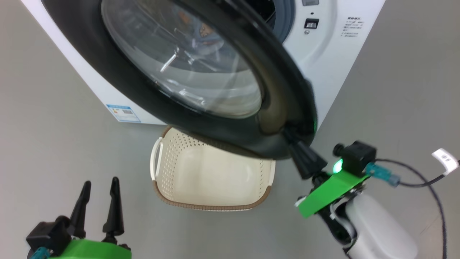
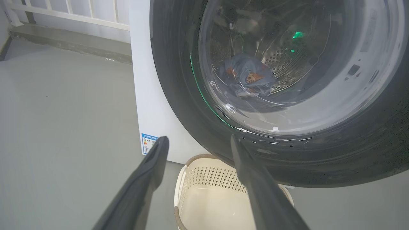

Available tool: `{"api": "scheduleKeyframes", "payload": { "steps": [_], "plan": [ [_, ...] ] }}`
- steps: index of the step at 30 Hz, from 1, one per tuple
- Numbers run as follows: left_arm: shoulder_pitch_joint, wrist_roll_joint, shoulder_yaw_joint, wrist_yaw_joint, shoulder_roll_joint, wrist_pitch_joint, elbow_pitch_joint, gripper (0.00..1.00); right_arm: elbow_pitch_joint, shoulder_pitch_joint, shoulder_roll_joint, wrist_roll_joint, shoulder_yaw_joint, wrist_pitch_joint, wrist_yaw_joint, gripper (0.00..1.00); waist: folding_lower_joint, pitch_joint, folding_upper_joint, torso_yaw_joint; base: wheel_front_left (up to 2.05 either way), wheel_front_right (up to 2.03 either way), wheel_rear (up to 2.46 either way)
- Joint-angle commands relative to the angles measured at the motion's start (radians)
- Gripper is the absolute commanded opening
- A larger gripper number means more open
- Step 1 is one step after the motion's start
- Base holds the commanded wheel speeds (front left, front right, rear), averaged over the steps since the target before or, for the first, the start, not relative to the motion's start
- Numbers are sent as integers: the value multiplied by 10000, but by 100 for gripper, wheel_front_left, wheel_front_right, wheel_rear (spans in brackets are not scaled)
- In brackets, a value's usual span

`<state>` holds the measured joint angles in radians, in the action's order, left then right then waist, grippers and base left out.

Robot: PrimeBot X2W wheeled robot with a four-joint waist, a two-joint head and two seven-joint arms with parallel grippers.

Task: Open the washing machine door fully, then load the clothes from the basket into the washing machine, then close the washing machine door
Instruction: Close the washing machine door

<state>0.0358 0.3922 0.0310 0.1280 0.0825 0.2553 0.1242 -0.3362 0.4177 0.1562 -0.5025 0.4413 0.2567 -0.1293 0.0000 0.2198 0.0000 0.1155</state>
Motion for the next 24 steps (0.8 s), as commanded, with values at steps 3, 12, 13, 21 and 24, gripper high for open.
{"api": "scheduleKeyframes", "payload": {
  "steps": [3,12,13,21,24],
  "plan": [
    [494,-59,-230,27,77,65,-325,100,220,509,7,100,-369,51,-14,0,0,281,0,114,0,0,0],
    [1066,-67,103,27,-85,65,-457,100,-202,1589,-9,131,-1921,51,-14,0,0,947,0,459,0,0,0],
    [1100,-62,133,27,-98,65,-459,100,-259,1697,-17,145,-2058,51,-14,0,0,981,0,493,0,0,0],
    [1372,0,464,27,-188,65,-491,100,-742,2666,-31,232,-2776,51,-14,0,0,1313,0,771,0,0,0],
    [1498,22,568,27,-207,65,-477,100,-930,3018,-3,296,-2987,51,-14,0,0,1440,0,866,0,0,0]
  ]
}}
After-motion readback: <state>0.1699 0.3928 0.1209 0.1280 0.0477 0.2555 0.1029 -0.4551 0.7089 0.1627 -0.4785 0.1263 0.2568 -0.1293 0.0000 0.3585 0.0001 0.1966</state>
